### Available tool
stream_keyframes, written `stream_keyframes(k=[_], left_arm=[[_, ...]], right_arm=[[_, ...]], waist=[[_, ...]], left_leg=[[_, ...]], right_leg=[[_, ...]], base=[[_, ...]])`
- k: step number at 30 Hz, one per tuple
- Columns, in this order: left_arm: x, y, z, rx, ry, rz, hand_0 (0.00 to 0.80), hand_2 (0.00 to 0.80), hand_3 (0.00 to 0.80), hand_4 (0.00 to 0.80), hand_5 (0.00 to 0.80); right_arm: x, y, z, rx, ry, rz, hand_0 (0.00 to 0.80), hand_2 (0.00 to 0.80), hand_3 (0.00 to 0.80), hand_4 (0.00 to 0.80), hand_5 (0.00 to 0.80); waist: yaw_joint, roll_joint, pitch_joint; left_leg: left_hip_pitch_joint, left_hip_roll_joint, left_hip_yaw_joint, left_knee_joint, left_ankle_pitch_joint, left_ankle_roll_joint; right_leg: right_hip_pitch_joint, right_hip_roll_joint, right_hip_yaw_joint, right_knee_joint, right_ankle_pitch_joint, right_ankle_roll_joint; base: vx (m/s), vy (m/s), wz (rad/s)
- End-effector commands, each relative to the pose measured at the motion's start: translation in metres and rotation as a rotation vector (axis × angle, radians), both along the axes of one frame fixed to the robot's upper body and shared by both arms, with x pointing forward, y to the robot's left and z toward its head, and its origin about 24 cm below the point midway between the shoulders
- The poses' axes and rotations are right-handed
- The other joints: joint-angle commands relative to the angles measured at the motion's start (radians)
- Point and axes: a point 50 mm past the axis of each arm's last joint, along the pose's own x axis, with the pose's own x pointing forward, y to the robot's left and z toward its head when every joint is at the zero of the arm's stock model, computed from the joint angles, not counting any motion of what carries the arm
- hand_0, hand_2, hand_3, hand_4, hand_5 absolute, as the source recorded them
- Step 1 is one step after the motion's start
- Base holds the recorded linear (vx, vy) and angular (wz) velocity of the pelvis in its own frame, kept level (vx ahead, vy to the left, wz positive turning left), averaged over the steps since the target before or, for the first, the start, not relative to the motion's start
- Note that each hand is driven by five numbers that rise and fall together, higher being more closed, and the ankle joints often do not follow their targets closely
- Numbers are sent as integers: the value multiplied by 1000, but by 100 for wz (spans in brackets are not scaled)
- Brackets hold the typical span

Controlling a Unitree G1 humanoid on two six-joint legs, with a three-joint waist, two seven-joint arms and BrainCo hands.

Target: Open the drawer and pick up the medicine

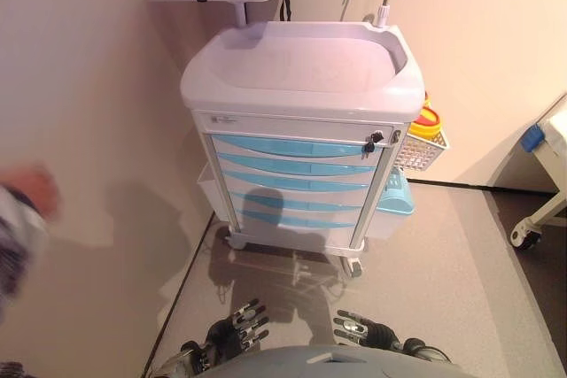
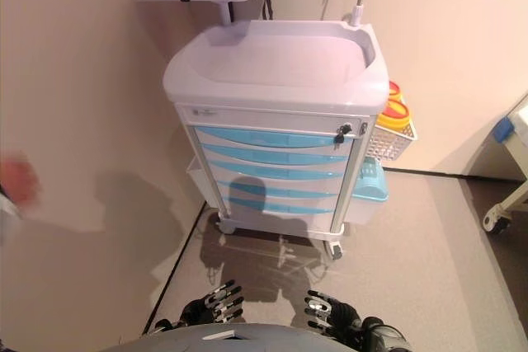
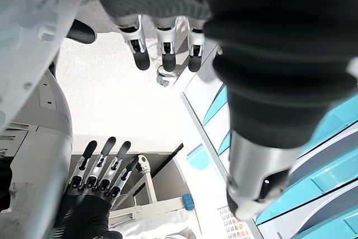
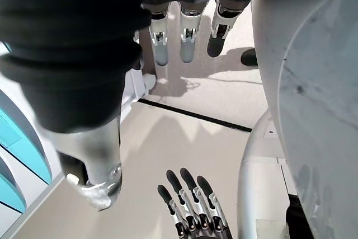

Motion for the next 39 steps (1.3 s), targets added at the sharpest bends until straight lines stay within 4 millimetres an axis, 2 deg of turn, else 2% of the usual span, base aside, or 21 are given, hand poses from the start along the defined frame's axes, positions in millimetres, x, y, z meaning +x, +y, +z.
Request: stream_keyframes(k=[1, 8, 21, 28, 39], left_arm=[[16, -16, 1, -24, -39, -11, 0, 0, 0, 0, 0], [20, -15, 3, -46, -61, 18, 0, 0, 0, 0, 0], [34, -9, 8, 88, -195, 42, 0, 0, 0, 0, 0], [29, -15, 7, 0, -146, 29, 0, 0, 0, 0, 0], [24, -18, 5, -141, -49, 148, 0, 0, 0, 0, 0]], right_arm=[[12, 12, 0, 27, -13, 21, 0, 0, 0, 0, 0], [13, 9, 1, 26, -20, 16, 0, 0, 0, 0, 0], [16, 10, 1, 30, -32, -5, 0, 0, 0, 0, 0], [15, 10, 1, 27, -37, -7, 0, 0, 0, 0, 0], [22, 6, 4, 18, -69, -48, 0, 0, 0, 0, 0]], waist=[[17, -14, 42], [17, -11, 42], [26, -13, 42], [27, -14, 45], [21, -16, 81]], left_leg=[[-8, -82, -1, 7, -78, 27], [-12, -81, -2, 7, -78, 25], [-15, -83, -9, 7, -74, 27], [-16, -83, -11, 7, -75, 26], [-30, -76, -10, 7, -70, 30]], right_leg=[[22, 15, -42, 36, -69, 31], [18, 14, -43, 37, -69, 33], [20, 13, -48, 36, -68, 33], [19, 12, -50, 37, -68, 34], [-9, 6, -34, 64, -69, 36]], base=[[0, 0, 0], [0, 0, 0], [0, 0, 0], [0, 0, 0], [7, 5, 0]])
